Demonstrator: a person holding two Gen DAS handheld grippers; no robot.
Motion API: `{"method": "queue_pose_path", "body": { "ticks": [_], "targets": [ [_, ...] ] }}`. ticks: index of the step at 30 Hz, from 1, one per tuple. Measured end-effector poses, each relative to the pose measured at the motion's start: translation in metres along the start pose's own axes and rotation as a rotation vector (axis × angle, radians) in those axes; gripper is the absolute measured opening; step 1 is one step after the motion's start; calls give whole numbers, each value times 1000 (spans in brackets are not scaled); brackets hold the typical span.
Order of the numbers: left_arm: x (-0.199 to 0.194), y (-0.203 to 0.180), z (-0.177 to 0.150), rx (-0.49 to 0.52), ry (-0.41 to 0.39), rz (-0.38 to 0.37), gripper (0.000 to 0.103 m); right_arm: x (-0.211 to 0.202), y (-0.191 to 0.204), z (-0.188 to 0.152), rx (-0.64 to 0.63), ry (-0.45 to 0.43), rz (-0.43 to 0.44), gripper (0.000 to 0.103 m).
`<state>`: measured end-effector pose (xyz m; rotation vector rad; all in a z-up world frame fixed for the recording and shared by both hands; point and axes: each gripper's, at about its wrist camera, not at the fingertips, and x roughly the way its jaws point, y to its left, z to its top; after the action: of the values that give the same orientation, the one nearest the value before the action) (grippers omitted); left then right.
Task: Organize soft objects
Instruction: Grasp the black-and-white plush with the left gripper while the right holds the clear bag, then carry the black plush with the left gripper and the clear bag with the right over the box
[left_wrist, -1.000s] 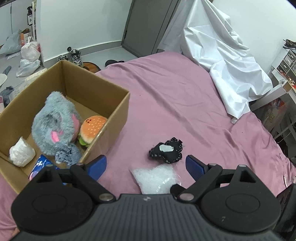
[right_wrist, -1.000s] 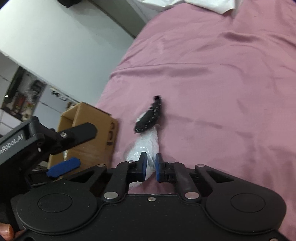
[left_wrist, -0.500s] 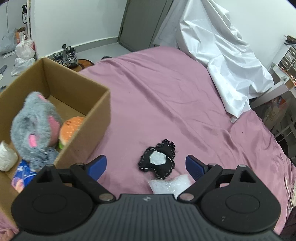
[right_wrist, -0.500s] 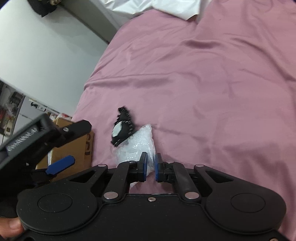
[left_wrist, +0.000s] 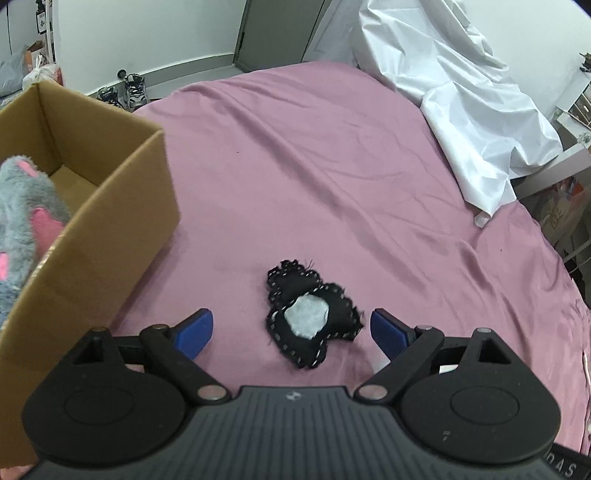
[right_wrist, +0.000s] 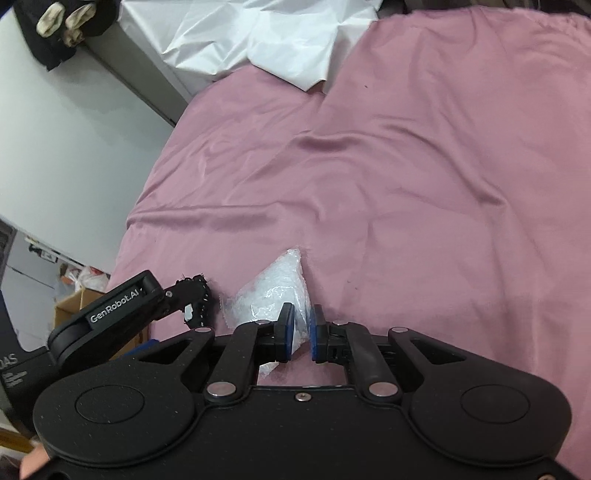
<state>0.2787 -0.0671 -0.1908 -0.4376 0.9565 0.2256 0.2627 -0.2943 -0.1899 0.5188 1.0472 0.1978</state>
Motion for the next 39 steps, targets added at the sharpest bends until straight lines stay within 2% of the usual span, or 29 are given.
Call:
{"method": "queue_pose_path", "body": {
  "ticks": [2,4,5,6,11,13,15,16,18,20,25,26,28,30,39],
  "targets": [
    [6,-2,1,-5,1,1,91,1,-1,1,9,-2,-2,17],
    [12,-2,2,-20,8,7,90,2,-3,2,32,-5,13,35],
    [15,-2,2,-26,10,6,90,1,-4,2,39,-10,25,50],
    [18,-3,2,-29,13,6,90,1,-3,2,35,-16,40,56],
    [25,-5,0,-20,-1,25,87,8,2,3,-16,-25,40,63],
    [23,-3,0,-31,-5,38,79,14,4,3,-35,-27,40,65],
    [21,-1,1,-34,-10,43,56,18,8,4,-61,-36,41,69],
    [20,1,1,-38,-8,37,50,20,11,4,-81,-39,37,70],
    [19,6,4,-58,-3,19,42,22,16,3,-112,-44,36,75],
    [16,10,5,-74,0,8,40,25,19,1,-140,-43,33,79],
    [5,15,4,-78,-7,-1,38,26,30,-5,-204,-37,32,78],
    [3,16,3,-79,-9,-2,38,26,32,-6,-212,-31,39,75],
    [-2,17,3,-79,-14,-1,38,27,37,-10,-240,-17,50,65],
    [-9,19,3,-79,-21,0,38,30,41,-13,-259,8,47,46],
    [-35,21,4,-67,-50,9,38,21,40,-13,-242,-10,42,37]
  ]
}}
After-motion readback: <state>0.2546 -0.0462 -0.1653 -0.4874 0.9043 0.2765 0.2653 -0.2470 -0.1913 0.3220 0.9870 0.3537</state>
